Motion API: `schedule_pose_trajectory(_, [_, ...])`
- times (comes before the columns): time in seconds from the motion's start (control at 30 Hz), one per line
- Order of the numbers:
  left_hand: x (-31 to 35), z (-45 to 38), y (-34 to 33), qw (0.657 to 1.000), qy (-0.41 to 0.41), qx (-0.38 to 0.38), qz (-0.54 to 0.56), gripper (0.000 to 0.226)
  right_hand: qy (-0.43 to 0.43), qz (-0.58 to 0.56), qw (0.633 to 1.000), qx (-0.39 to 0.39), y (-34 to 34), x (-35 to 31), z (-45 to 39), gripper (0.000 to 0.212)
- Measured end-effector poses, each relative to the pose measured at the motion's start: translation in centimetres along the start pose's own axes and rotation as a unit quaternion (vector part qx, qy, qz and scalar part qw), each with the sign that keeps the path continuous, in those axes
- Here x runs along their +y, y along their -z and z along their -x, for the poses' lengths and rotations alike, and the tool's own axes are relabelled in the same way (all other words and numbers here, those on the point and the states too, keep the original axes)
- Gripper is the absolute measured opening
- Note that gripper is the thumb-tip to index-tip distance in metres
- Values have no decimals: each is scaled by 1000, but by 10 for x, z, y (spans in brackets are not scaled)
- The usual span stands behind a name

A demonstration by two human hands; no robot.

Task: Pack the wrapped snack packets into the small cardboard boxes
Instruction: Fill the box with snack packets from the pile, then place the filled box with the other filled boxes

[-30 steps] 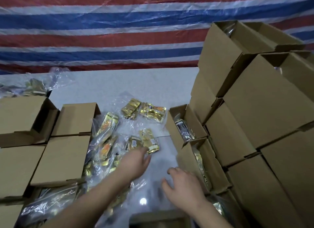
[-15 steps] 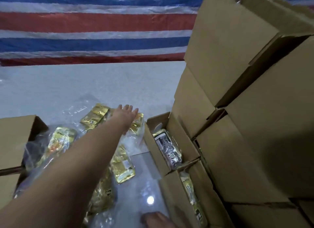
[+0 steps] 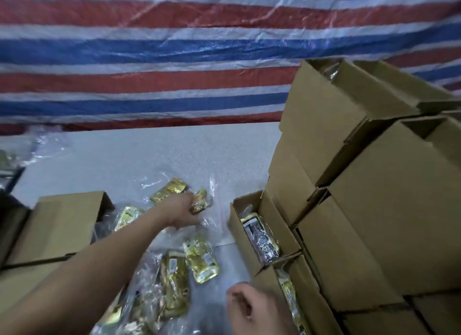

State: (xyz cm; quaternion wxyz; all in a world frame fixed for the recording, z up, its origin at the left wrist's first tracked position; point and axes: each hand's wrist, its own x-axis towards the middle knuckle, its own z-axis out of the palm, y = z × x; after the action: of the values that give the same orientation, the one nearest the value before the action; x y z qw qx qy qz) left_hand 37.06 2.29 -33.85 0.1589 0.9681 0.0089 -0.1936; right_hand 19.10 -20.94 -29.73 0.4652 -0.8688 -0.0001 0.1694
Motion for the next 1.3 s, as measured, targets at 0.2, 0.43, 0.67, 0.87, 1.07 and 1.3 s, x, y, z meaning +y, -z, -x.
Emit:
schedule_pose_trajectory(0.2, [57, 166, 73, 972, -33, 134, 189, 43, 35, -340, 936, -82, 38, -72, 8, 76])
schedule_pose_trajectory(0.43, [144, 282, 87, 961, -147, 174, 155, 35, 93, -506, 835, -196, 54, -123, 50, 46])
schedule_pose_trajectory(0.67, [130, 325, 42, 984, -159, 84, 10, 91, 27, -497, 852, -161, 56, -66, 90, 48])
schedule_pose_trajectory(0.87, [58, 367, -77, 953, -4, 3, 302, 66, -70, -463, 859, -206, 69, -3, 122, 51])
schedule_pose_trajectory(1.07, [46, 379, -199, 933, 63, -11, 353, 47, 104, -17, 945, -309, 38, 15, 143, 54])
schedule_pose_trajectory(1.3, [41, 371, -212, 896, 51, 33, 439, 29, 117, 284, 854, -419, -15, 36, 131, 19])
